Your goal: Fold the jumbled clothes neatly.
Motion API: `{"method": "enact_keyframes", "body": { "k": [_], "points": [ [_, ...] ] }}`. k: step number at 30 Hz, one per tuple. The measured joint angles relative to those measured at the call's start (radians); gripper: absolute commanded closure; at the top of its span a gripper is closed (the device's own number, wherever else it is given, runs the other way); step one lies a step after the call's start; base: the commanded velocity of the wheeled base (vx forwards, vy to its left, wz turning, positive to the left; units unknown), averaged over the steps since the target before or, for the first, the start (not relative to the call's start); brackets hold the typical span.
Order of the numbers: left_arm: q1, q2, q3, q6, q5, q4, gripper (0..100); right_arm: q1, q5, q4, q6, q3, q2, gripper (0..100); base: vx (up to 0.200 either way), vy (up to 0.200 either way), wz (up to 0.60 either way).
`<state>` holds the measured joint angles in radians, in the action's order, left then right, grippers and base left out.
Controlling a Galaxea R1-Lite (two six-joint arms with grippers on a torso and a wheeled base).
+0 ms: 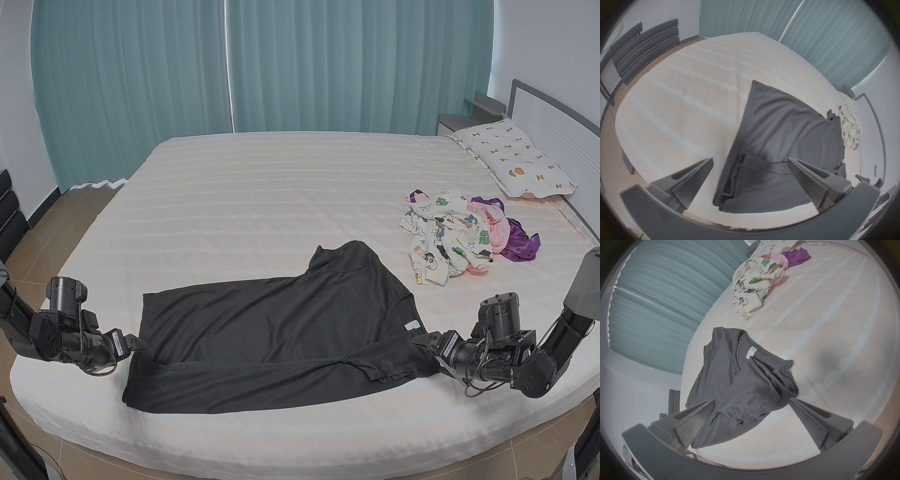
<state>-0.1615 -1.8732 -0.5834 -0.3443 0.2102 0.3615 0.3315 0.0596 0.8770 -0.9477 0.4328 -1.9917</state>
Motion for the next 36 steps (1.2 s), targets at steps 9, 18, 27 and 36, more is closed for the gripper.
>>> {"method": "enact_keyframes", "body": {
  "k": [9,18,27,36],
  "points": [
    [0.058,-0.017,-0.061,-0.024,0.084,-0.012,0,0.001,0.0,0.0,0.0,0.0,-0.011,0,0.0,0.0,0.0],
    [0.062,-0.103,-0.104,0.002,0.087,-0.01,0,0.001,0.0,0.0,0.0,0.003,-0.014,0,0.0,0.0,0.0],
    [0.062,-0.163,-0.098,0.025,0.08,-0.009,0,0.001,0.02,0.0,0.001,0.004,-0.015,0,0.0,0.0,0.0],
    [0.062,-0.178,-0.093,0.016,0.074,-0.009,100,0.0,0.018,0.0,0.004,0.008,-0.011,0,0.0,0.0,0.0]
  ]
}}
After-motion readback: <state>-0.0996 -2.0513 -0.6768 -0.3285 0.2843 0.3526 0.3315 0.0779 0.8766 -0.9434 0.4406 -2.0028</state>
